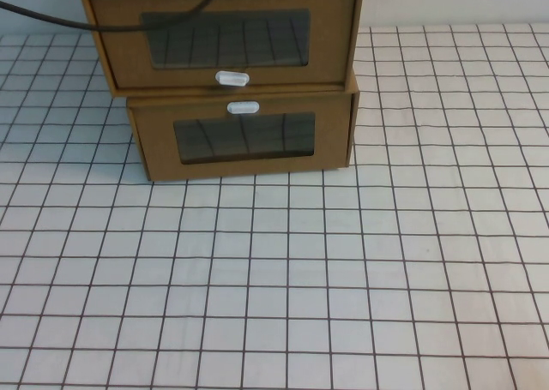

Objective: Open the shoe box
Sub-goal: 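Pull the top drawer of the cardboard box fully open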

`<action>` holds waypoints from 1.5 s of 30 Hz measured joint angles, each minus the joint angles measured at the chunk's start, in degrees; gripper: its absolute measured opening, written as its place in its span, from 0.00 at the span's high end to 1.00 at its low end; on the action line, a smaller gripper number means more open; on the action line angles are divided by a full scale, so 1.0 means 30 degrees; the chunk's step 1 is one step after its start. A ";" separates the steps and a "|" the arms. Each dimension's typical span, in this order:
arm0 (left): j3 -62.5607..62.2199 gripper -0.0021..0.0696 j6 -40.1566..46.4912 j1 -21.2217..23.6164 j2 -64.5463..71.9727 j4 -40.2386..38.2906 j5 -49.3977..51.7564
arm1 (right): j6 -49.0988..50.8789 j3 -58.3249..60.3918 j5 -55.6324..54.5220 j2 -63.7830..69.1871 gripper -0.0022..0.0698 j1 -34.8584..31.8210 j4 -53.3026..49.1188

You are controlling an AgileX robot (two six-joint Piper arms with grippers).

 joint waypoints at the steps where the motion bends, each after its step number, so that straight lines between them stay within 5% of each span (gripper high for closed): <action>1: 0.0000 0.97 0.0135 -0.0178 0.0158 0.0000 0.0009 | 0.0000 0.0000 0.0000 0.0000 0.99 0.0000 0.0000; 8: -0.0011 0.97 0.0387 -0.0972 0.0661 0.0421 0.0004 | 0.0000 0.0000 -0.2030 0.0000 0.99 0.0000 0.0372; 16: -0.0081 0.97 0.0404 -0.1026 0.1172 0.0796 -0.0930 | 0.0000 0.0000 -0.6938 -0.0031 0.99 0.0000 0.5257; 23: -0.0153 0.97 0.0433 -0.1057 0.1180 0.0796 -0.1009 | 0.1381 0.0000 -0.7758 -0.0031 0.99 0.0000 0.7901; 29: -0.0153 0.97 0.0393 -0.1057 0.1180 0.0796 -0.0972 | 0.2226 -0.2716 -0.0424 0.0136 0.99 0.0000 0.8800; 36: -0.0153 0.97 0.0277 -0.1057 0.1180 0.0829 -0.0972 | -0.0584 -0.8242 0.7399 0.4402 0.99 0.0000 0.8827; 45: -0.0153 0.97 0.0248 -0.1057 0.1180 0.0829 -0.0972 | -0.5974 -1.2506 0.9883 1.2554 0.99 0.0000 0.9684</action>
